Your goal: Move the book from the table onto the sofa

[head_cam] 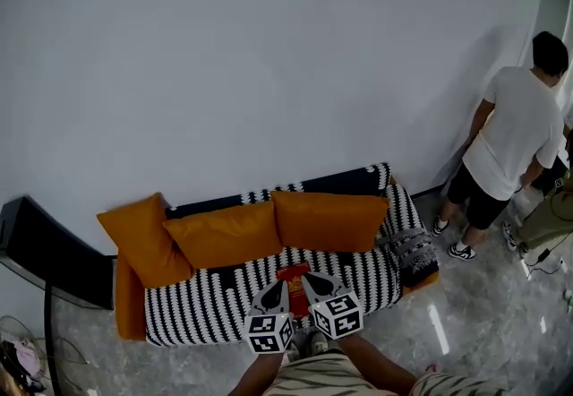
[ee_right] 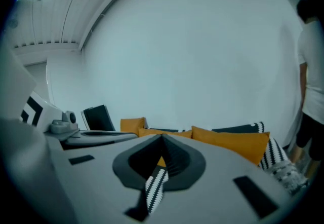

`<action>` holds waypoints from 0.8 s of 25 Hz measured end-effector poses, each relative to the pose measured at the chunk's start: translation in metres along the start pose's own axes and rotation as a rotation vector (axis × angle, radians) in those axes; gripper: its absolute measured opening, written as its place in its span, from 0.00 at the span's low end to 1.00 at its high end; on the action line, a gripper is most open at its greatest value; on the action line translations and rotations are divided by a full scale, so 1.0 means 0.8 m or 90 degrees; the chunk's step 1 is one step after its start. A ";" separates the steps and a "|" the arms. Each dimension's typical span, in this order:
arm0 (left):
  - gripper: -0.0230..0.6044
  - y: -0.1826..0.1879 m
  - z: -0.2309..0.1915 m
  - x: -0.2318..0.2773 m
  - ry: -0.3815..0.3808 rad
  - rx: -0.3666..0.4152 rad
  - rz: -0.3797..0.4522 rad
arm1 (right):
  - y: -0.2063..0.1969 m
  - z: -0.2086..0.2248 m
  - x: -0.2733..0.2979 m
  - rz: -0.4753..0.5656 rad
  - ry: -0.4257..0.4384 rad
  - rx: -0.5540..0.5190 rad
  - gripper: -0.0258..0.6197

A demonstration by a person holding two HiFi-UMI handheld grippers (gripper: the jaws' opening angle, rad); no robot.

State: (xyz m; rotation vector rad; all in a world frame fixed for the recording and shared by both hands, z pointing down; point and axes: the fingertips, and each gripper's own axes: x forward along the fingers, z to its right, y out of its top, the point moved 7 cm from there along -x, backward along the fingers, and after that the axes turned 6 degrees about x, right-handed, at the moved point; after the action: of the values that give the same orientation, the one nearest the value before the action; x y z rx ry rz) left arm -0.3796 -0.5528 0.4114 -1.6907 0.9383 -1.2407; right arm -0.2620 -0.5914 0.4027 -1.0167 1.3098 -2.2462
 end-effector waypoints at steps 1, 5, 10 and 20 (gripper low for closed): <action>0.04 0.007 0.001 -0.001 0.001 0.004 0.009 | 0.008 0.000 -0.003 0.011 -0.001 -0.002 0.06; 0.04 0.034 0.003 -0.003 0.005 0.028 0.043 | 0.032 -0.002 -0.009 0.048 -0.001 -0.007 0.06; 0.04 0.063 0.009 -0.012 -0.002 0.023 0.082 | 0.062 -0.008 -0.018 0.086 0.010 -0.022 0.06; 0.04 0.110 0.011 -0.008 0.006 0.061 0.153 | 0.110 -0.008 -0.026 0.165 0.008 -0.045 0.06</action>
State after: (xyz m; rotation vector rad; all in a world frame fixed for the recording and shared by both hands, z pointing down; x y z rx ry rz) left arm -0.3813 -0.5790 0.3271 -1.4513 1.0373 -1.1148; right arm -0.2573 -0.6195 0.3169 -0.8044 1.4453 -2.0282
